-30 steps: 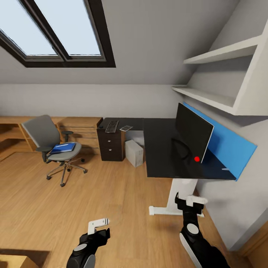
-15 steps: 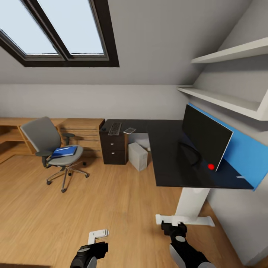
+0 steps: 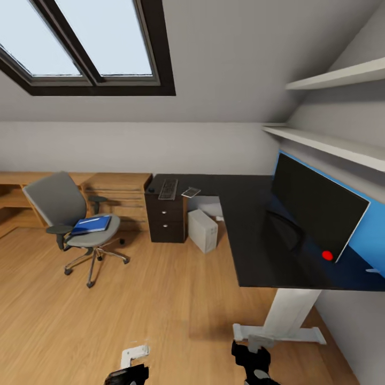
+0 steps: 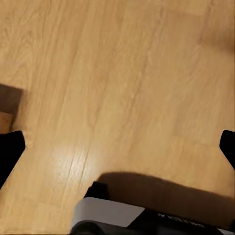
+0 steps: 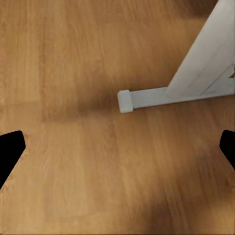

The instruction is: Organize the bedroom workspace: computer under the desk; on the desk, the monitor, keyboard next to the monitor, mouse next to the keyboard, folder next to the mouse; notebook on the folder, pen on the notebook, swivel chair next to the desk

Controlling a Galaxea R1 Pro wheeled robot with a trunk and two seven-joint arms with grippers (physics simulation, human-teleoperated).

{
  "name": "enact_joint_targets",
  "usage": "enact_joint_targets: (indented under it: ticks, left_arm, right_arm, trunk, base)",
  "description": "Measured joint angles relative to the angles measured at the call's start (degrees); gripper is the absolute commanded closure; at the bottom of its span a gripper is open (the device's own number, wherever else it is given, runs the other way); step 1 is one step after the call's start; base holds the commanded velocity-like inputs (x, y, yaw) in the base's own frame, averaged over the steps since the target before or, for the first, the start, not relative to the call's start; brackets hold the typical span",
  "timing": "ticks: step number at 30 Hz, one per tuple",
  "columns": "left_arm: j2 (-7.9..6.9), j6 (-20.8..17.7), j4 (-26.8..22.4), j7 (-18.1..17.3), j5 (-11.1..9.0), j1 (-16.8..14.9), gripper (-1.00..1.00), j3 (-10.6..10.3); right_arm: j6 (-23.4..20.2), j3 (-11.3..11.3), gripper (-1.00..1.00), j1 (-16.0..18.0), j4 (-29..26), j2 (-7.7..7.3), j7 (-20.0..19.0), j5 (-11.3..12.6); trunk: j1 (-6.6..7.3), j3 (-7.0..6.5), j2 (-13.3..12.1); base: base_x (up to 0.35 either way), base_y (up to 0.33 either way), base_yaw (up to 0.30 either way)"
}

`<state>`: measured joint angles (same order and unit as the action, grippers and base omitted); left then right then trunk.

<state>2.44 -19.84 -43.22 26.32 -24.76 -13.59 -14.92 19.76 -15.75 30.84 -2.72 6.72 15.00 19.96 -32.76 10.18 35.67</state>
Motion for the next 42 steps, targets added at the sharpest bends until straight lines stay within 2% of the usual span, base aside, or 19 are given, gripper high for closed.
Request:
enact_joint_targets:
  ticks: [1, 2, 3, 4, 5, 9, 18, 42]
  left_arm:
    - [0.06, 3.4, 3.6, -0.4, 0.1, 0.0, -1.0, -0.5]
    - [0.08, 5.2, 5.3, -0.6, 0.2, 0.0, -1.0, -0.9]
    - [0.11, 8.8, 8.4, -1.0, 0.3, 0.0, -1.0, -2.0]
    - [0.13, 13.9, 12.6, -1.4, 0.4, 0.0, -1.0, -4.1]
    - [0.11, 16.7, 14.9, -1.5, 0.5, 0.0, -1.0, -5.4]
    - [0.08, 20.2, 18.3, -1.7, 0.7, 0.0, -1.0, -7.2]
    - [0.06, 21.6, 19.5, -1.7, 0.7, 0.0, -1.0, -7.8]
    - [0.12, 21.5, 19.8, -1.7, 0.6, 0.0, -1.0, -7.7]
  right_arm:
    - [2.2, 0.0, -1.0, -0.1, 1.4, 0.53, 0.0, 0.0]
    - [3.0, 0.0, -1.0, -0.1, 1.9, 0.72, -0.1, 0.0]
    - [4.2, 0.0, -1.0, -0.2, 2.6, 0.97, -0.1, 0.0]
    - [5.2, 0.0, -1.0, -0.2, 3.2, 1.17, -0.4, -0.1]
    - [5.6, 0.0, -1.0, -0.3, 3.4, 1.23, -0.9, -0.1]
    - [6.1, -0.1, -1.0, -0.5, 3.7, 1.31, -3.1, -0.7]
    - [6.6, -0.2, -1.0, -0.6, 3.8, 1.62, -4.4, -3.2]
    - [6.6, -0.2, -1.0, -0.7, 3.8, 1.69, -4.4, -3.3]
  trunk:
    - [0.0, -0.01, 0.0]
    - [0.0, -0.01, 0.0]
    - [0.0, -0.01, 0.0]
    - [0.0, -0.01, 0.0]
    - [0.0, -0.01, 0.0]
    - [0.0, -0.01, 0.0]
    - [0.0, -0.01, 0.0]
    - [0.0, -0.01, 0.0]
  base:
    - [0.278, 0.229, 0.0]
    - [0.276, 0.231, 0.0]
    - [0.275, 0.233, 0.0]
    - [0.274, 0.234, 0.0]
    - [0.274, 0.234, 0.0]
    - [0.274, 0.235, 0.0]
    - [0.273, 0.235, 0.0]
    - [0.326, 0.094, 0.0]
